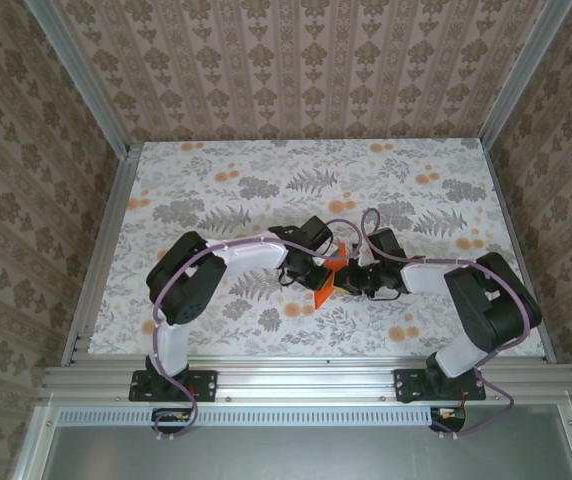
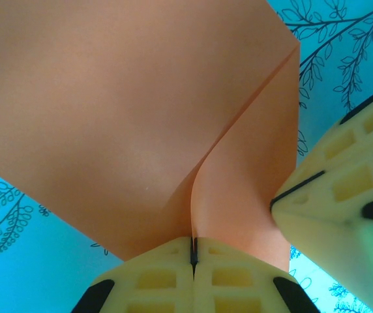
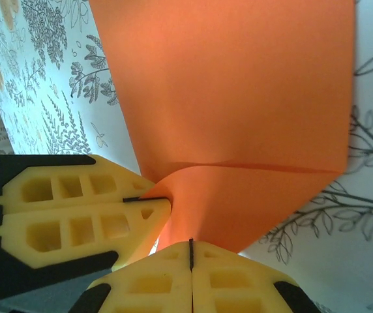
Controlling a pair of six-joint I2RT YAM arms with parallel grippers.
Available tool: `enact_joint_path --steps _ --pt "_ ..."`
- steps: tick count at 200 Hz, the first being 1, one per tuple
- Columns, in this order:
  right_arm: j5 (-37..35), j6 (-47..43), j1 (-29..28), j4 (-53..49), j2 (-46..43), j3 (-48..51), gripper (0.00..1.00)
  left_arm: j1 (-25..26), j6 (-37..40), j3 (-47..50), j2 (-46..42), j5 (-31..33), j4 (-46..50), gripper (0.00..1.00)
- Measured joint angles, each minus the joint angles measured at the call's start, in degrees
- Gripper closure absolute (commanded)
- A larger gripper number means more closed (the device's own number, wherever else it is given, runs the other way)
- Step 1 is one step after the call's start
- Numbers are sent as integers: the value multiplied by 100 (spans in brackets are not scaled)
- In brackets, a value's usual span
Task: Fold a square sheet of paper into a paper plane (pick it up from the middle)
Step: Third fold the triangle at the center of the table.
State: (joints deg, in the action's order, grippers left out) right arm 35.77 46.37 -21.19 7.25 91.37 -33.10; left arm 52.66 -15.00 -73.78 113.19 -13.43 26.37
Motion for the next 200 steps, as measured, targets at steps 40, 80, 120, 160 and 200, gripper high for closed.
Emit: enact_joint_path --steps 40,80,120,160,200 --pt "-133 9 -9 81 214 2 93 7 -11 26 -13 26 -28 100" --pt "-136 -76 -9 72 195 0 92 13 -46 37 -22 66 -35 100" --pt "-247 -44 -42 -94 -378 133 91 13 -136 101 -57 129 -90 100" --pt "-297 232 -319 98 -570 260 92 13 -192 101 -59 133 -94 100" --pt "-382 518 -562 566 -225 308 92 13 -197 101 -59 142 -94 100"
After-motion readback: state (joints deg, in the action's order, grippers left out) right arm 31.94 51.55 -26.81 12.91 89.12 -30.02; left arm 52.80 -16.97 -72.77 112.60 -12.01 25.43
